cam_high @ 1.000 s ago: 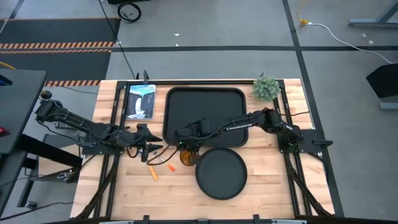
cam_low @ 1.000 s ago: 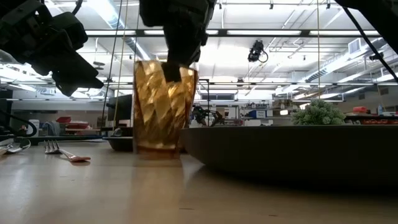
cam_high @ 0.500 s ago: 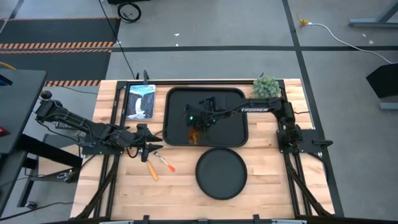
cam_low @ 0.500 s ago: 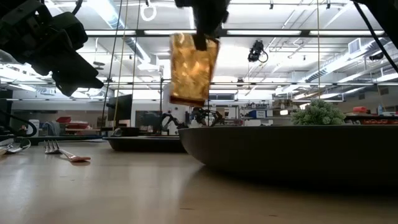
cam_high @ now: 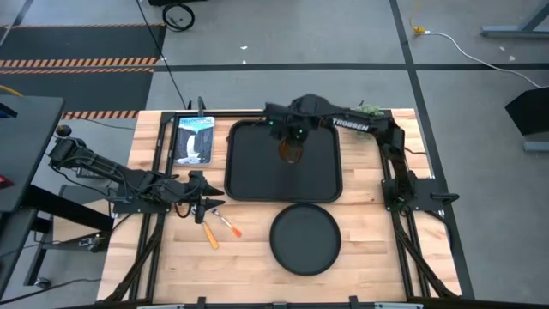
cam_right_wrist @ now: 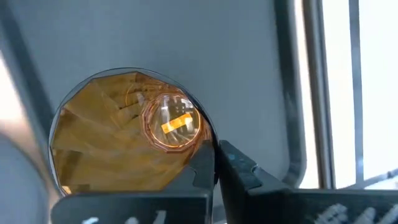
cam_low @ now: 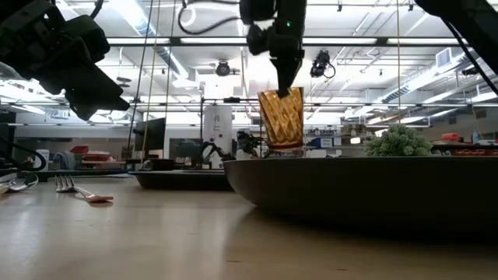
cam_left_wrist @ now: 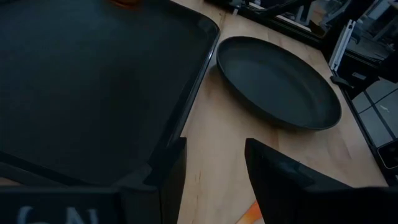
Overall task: Pick and place plate/cup/fork/spoon on tray
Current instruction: Put the brown cup on the black tray
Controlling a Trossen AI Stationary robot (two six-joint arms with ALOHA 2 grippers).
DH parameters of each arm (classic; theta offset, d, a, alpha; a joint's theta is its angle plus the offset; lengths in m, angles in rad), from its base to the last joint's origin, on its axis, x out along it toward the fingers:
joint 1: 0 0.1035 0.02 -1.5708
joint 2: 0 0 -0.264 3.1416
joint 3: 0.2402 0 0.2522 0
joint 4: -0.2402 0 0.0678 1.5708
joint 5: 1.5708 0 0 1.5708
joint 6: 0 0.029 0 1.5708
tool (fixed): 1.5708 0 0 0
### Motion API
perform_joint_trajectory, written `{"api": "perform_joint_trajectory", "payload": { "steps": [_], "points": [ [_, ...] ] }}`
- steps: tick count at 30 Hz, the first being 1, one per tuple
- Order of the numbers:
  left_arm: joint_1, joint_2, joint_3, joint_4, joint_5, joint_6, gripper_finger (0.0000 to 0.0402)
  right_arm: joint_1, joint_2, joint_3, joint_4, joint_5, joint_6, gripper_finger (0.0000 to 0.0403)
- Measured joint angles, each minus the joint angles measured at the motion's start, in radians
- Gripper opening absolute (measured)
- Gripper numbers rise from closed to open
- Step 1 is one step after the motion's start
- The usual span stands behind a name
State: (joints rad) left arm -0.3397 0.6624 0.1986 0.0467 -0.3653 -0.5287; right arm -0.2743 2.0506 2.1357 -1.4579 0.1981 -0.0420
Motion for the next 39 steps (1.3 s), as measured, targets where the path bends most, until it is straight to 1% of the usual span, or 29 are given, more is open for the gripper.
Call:
{"api": "perform_joint_trajectory", "payload": {
  "steps": [7,10,15,17,21,24,35,37,39],
  "points": [
    [0.000,0.000,0.000,0.000,0.000,0.000,0.0172,-0.123,-0.003,0.000,-0.021,-0.016,-0.041,0.0013],
    [0.000,0.000,0.000,0.000,-0.003,0.000,0.0172,-0.167,-0.011,0.001,-0.036,-0.047,-0.048,0.0012],
    [0.000,0.000,0.000,0.000,-0.049,0.000,0.0172,-0.231,-0.024,0.002,-0.057,-0.071,-0.067,0.0012],
    [0.000,0.000,0.000,0.000,-0.053,0.000,0.0172,-0.253,-0.027,0.002,-0.065,-0.078,-0.074,0.0012],
    [0.000,0.000,0.000,0.000,-0.053,-0.009,0.0172,-0.295,-0.029,0.001,-0.066,-0.125,-0.092,0.0012],
    [0.001,0.000,0.000,0.000,-0.053,-0.009,0.0172,-0.315,-0.030,0.001,-0.084,-0.148,-0.092,0.0012],
    [0.000,0.000,0.000,0.000,-0.053,-0.019,0.0172,-0.317,-0.034,-0.004,-0.113,-0.149,-0.104,0.0012],
    [0.000,0.000,0.000,0.000,-0.053,-0.031,0.0172,-0.318,-0.060,-0.046,-0.094,-0.155,-0.112,0.0012],
    [0.000,0.000,0.000,0.000,-0.053,-0.032,0.0172,-0.322,-0.109,-0.125,-0.077,-0.166,-0.120,0.0012]
  ]
}}
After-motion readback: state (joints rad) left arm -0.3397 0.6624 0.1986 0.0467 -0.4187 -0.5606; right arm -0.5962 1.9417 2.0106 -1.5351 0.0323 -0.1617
